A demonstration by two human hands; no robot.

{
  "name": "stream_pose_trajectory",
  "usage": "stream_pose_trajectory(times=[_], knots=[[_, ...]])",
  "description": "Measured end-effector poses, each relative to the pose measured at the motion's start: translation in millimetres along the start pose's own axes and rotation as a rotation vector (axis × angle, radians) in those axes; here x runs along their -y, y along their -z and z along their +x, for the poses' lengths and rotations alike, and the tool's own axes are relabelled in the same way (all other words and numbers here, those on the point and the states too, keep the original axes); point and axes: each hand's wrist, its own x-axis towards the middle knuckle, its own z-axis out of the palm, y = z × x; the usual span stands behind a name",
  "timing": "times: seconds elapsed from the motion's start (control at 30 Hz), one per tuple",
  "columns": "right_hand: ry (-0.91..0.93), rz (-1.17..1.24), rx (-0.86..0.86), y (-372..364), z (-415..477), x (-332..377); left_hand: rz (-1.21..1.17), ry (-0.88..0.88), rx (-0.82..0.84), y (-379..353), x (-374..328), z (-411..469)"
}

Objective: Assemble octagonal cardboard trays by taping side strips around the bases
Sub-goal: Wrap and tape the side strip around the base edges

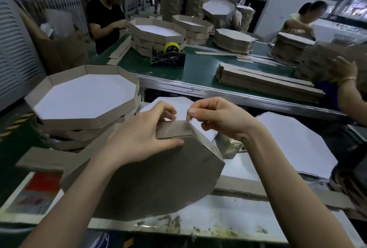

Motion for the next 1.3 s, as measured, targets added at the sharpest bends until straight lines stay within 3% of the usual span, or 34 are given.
stream_pose_trajectory(times=[0.17, 0.4, 0.6, 1.0, 1.3], knots=[[-0.179, -0.268, -0.017, 5, 4, -12, -0.004, 0.006, 0.004, 0, 1, -2], [-0.228, -0.277, -0.007, 13, 4, -21, 0.019, -0.004, 0.037, 1, -2, -5], [-0.219, -0.252, 0.025, 16, 4, -25, 0.133, -0.117, 0.142, 1, -2, -5], [-0.3, -0.503, -0.062, 13, 11, -33, 0.067, -0.165, 0.051, -3, -1, -3], [-0.301, -0.394, 0.112, 26, 11, -54, 0.061, -0.162, 0.023, -3, -5, -1]])
